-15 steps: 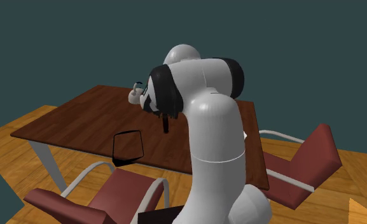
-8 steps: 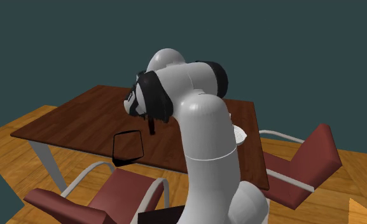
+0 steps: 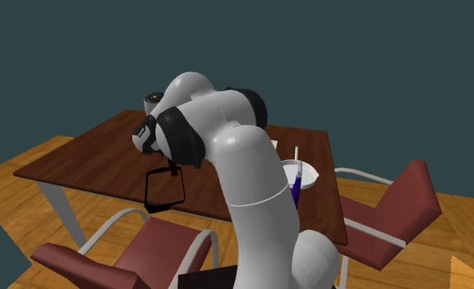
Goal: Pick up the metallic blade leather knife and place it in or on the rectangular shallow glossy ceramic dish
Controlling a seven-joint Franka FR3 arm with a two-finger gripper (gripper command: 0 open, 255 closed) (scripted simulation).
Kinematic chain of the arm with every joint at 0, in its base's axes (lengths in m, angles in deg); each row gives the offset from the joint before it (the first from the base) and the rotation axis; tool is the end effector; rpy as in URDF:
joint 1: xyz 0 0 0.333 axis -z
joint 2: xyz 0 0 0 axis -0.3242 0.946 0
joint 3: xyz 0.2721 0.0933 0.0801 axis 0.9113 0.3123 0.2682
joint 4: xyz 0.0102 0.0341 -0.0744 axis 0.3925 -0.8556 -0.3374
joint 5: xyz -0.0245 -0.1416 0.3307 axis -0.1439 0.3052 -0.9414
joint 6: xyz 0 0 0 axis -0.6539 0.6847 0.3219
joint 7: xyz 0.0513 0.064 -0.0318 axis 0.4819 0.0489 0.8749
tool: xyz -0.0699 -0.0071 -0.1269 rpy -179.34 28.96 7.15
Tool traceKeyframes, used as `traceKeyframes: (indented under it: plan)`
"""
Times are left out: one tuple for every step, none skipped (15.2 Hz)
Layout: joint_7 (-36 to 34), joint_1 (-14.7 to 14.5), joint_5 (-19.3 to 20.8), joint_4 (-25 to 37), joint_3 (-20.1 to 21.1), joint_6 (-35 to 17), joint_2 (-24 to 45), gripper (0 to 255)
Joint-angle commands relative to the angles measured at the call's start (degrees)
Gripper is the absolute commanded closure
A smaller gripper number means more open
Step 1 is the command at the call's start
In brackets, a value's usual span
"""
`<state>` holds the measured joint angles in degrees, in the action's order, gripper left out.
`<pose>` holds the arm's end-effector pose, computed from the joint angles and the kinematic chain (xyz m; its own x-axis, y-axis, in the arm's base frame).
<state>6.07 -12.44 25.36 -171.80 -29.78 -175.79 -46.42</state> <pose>0.6238 0.2647 0.3140 0.9193 -0.0892 0.3832 -0.0773 -0.9959 -0.0464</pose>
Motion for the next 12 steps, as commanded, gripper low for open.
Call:
traceKeyframes:
  plan:
    - [-2.22,-1.67,0.48,3.12,0.02,1.3,2.13,255]
    - [-3.25,-2.5,0.66,4.98,0.06,2.15,3.32,255]
    - [-4.23,-3.29,0.82,6.95,0.1,3.05,4.56,255]
    - [-5.29,-4.15,0.96,9.3,0.17,4.13,6.02,255]
    - [-5.39,-4.16,0.98,9.11,0.14,3.56,6.4,255]
    - [-5.51,-4.16,1.01,8.9,0.12,2.99,6.78,255]
    - [-5.62,-4.16,1.04,8.76,0.1,2.45,7.19,255]
    - [-5.73,-4.16,1.06,8.61,0.08,1.9,7.6,255]
    - [-5.84,-4.16,1.09,8.48,0.07,1.36,8.02,255]
    - [-5.95,-4.16,1.11,8.36,0.05,0.82,8.44,255]
    - [-6.07,-4.16,1.14,8.25,0.03,0.29,8.87,255]
    - [-6.21,-4.16,1.17,8.13,0.01,-0.41,9.47,255]
